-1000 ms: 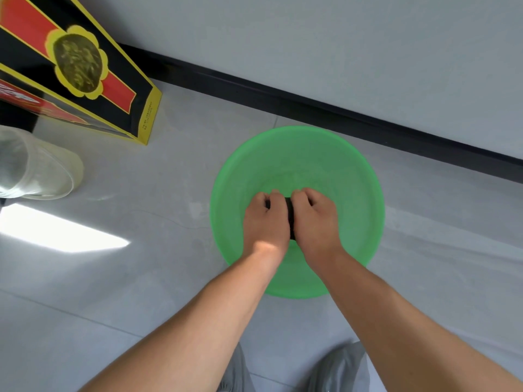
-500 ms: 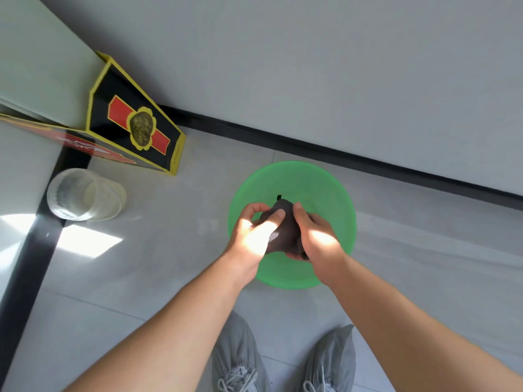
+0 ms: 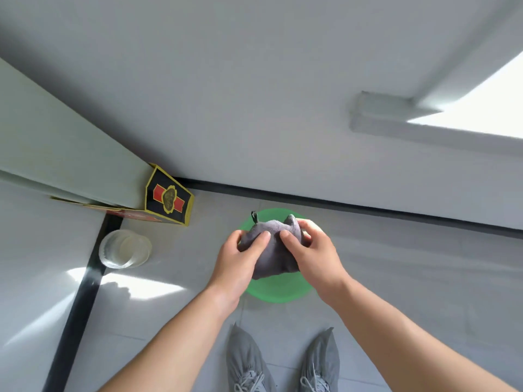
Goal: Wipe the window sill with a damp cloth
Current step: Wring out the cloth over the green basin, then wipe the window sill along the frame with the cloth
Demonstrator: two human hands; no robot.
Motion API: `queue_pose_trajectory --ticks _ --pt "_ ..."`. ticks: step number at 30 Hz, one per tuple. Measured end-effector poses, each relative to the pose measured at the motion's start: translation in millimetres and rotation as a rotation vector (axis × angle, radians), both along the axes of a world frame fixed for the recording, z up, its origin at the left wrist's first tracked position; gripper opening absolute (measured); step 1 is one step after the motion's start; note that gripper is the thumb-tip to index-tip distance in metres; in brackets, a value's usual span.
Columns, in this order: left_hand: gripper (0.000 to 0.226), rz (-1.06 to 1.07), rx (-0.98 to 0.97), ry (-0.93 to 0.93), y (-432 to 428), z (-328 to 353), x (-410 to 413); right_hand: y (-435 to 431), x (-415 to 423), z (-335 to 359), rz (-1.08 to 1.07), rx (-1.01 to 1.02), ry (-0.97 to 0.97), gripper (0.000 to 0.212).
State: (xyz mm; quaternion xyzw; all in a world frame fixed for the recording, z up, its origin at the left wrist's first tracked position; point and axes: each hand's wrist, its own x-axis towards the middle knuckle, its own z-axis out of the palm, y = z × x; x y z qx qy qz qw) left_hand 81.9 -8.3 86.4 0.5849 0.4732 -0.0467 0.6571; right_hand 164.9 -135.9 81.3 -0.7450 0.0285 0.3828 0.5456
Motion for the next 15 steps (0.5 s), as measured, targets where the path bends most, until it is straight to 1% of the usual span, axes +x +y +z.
queue_pose_trajectory --ticks 1,5,8,10,13,15 --pt "0.052 -0.003 -0.003 -0.019 -2 21 0 -3 0 23 0.011 -0.007 -0.007 0.014" --pt "0.028 -0.042 -0.022 -0.065 -11 104 8 -18 5 114 -0.026 0.013 0.028 0.009" --pt "0.031 -0.092 -0.053 -0.093 -26 164 27 -39 18 176 -0.097 0.093 0.074 0.011" --pt "0.033 -0.137 -0.081 -0.121 -40 196 47 -60 31 210 -0.151 0.127 0.044 0.015" --pt "0.03 -0.2 -0.1 -0.169 -71 225 85 -97 61 247 -0.213 0.149 -0.012 0.019" --pt "0.03 -0.226 -0.119 -0.165 -101 236 117 -127 88 263 -0.244 0.13 -0.052 0.019"
